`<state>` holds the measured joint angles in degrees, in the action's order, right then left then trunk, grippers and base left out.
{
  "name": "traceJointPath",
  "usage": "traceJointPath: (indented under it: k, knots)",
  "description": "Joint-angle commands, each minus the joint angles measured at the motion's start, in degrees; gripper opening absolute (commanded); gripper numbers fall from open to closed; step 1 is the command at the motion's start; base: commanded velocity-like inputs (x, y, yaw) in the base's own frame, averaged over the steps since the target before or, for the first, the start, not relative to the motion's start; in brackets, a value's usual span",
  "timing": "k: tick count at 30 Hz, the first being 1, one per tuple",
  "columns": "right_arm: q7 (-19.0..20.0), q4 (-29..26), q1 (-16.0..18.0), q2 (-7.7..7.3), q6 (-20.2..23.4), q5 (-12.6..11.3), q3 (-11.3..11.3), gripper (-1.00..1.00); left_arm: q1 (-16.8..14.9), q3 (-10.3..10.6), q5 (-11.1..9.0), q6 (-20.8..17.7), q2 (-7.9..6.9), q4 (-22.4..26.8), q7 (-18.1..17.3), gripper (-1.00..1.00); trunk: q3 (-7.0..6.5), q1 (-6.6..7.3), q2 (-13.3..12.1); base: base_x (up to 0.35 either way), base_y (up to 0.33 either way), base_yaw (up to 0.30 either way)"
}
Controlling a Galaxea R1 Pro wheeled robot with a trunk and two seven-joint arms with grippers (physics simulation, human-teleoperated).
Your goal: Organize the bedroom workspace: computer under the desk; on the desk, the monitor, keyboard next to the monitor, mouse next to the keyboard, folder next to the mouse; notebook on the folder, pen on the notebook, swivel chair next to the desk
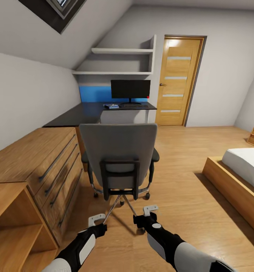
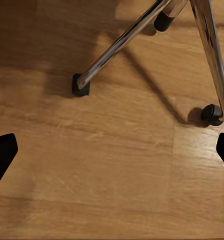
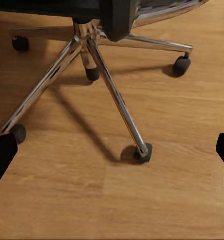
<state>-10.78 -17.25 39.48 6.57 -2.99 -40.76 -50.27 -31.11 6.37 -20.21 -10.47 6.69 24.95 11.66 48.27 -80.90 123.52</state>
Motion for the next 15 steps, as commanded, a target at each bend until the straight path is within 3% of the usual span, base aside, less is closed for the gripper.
traceJointPath:
  k: [1,5,15]
  knots:
    - [-0.3,-0.1,0.3,0.0,0.2,-0.6,-0.5,1.0,0.0,0.5,-0.6,-1.1,-0.03,0.8,0.5,1.0,0.24,-0.22,0.4,0.0,0.0,0.0]
    - [-0.3,-0.2,1.0,0.01,1.2,-0.7,-0.4,1.0,0.0,0.5,-0.3,-3.7,0.39,3.0,0.5,1.0,0.96,-1.1,2.0,0.0,0.0,0.0]
    - [-0.2,0.2,1.4,-0.05,-1.1,-0.8,-0.6,1.0,0.0,0.3,0.8,-4.7,0.64,3.9,0.5,1.0,2.76,-3.29,6.1,0.0,0.0,0.0]
